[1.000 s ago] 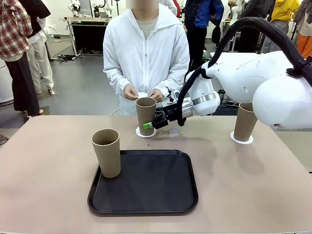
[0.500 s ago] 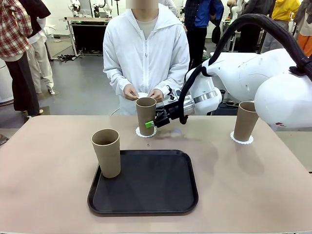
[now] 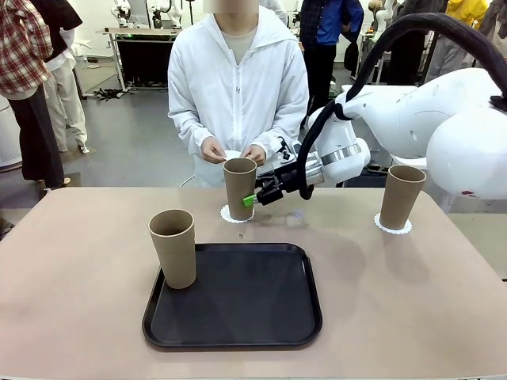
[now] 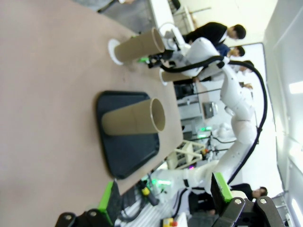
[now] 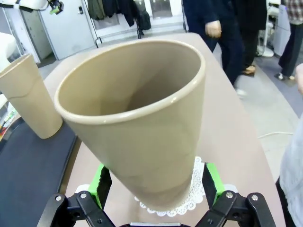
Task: Place coasters on the table and set cups on them.
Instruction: Take one Reusable plastic cup from the Flat Tray and place it on a coaster set by the human.
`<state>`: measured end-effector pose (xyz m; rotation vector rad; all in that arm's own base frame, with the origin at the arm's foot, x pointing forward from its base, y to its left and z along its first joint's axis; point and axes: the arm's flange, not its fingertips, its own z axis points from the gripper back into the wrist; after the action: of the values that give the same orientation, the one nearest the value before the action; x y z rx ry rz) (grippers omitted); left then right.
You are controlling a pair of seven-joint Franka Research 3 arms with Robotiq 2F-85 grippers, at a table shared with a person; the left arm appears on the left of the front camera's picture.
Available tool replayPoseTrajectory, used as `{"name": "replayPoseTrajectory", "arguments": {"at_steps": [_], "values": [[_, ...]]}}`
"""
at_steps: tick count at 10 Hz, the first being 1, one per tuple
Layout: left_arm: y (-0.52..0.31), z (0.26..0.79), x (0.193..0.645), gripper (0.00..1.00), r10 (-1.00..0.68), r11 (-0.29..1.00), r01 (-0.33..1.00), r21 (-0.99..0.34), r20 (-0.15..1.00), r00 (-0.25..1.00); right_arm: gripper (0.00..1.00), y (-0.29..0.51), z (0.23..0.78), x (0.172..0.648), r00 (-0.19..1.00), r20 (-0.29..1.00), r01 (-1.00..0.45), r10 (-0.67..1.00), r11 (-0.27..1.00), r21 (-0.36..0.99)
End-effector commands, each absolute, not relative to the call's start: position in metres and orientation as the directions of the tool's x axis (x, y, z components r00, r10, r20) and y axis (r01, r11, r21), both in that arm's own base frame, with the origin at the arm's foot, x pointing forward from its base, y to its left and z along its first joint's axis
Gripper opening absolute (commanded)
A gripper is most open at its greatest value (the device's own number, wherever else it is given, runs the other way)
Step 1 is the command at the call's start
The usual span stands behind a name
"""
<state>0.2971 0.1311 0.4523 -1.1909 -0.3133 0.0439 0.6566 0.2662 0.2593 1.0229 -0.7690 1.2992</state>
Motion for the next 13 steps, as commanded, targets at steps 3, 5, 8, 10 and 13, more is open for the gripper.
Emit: {"name": "replayPoseTrajectory", "arguments": {"at_steps": [3,5,8,10,13], "values": [[0.132,0.452,0.296,1.00,0.201,0.363,0.146,-0.920,0.230,0.952,1.00,0.251,0.281,0.633,0.192,0.854,-0.979,0.483,0.034,0.201],[0.132,0.452,0.296,1.00,0.201,0.363,0.146,-0.920,0.230,0.952,1.00,0.245,0.304,0.619,0.268,0.790,-0.963,0.552,0.128,0.237],[0.132,0.452,0.296,1.00,0.201,0.363,0.146,-0.920,0.230,0.952,1.00,0.238,0.364,0.588,0.503,0.545,-0.864,0.671,0.383,0.327],[0.132,0.452,0.296,1.00,0.201,0.363,0.146,-0.920,0.230,0.952,1.00,0.245,0.410,0.569,0.557,0.454,-0.831,0.696,0.465,0.306],[0.132,0.452,0.296,1.00,0.201,0.363,0.146,-0.920,0.230,0.952,1.00,0.265,0.474,0.541,0.607,0.275,-0.794,0.745,0.557,0.243]]}}
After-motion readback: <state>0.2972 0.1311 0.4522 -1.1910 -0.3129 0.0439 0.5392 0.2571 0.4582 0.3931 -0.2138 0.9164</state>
